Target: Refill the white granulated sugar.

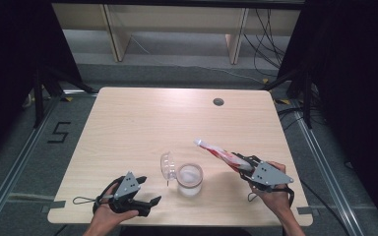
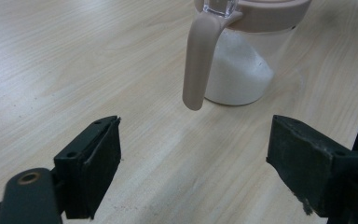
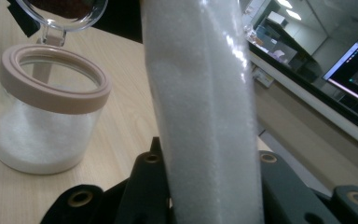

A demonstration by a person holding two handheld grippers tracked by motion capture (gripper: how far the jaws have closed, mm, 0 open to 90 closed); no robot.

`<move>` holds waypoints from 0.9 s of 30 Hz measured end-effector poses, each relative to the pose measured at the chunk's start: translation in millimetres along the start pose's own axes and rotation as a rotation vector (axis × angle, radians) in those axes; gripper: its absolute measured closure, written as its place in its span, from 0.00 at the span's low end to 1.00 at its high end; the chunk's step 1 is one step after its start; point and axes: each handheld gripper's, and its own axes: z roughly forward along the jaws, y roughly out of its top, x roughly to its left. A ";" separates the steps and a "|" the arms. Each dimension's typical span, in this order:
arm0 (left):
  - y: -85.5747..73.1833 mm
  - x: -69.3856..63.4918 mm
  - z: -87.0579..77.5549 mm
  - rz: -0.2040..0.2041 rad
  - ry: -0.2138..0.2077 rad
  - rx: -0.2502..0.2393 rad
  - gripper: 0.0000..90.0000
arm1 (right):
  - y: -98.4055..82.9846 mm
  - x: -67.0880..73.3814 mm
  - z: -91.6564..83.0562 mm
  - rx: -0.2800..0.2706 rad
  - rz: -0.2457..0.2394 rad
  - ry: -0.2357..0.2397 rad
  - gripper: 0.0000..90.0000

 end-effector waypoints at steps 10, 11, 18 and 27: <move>0.4 -0.1 -0.1 0.009 0.003 0.007 0.19 | -18.6 -4.5 6.7 -0.001 0.104 0.006 0.85; 0.5 0.0 -0.3 0.011 0.004 0.007 0.19 | -20.3 -4.7 6.8 0.001 0.115 0.008 0.85; 0.8 -0.1 -0.2 0.006 -0.006 0.003 0.19 | -35.6 -6.5 11.4 -0.001 0.192 0.001 0.85; 0.3 0.0 0.0 0.007 0.008 -0.009 0.19 | -41.2 -5.5 11.7 0.012 0.267 -0.026 0.85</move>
